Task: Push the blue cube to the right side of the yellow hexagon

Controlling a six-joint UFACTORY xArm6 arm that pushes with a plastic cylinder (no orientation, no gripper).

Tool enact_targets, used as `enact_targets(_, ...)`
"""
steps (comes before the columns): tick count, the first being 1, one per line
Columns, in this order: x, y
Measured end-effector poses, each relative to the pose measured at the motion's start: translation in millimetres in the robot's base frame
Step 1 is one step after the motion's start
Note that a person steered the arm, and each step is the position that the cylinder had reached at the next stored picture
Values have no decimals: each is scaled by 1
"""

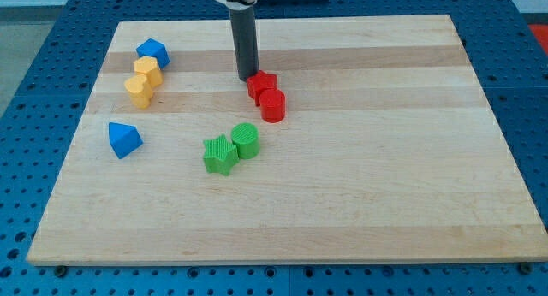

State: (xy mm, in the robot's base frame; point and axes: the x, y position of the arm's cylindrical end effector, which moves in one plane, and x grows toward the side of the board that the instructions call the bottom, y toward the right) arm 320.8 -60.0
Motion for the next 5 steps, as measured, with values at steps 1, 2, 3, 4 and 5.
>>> enact_targets(1,-38,-15)
enact_targets(2,-65,-43)
enact_targets(3,-84,-81)
enact_targets(4,-86,-114)
enact_targets(5,-86,-137)
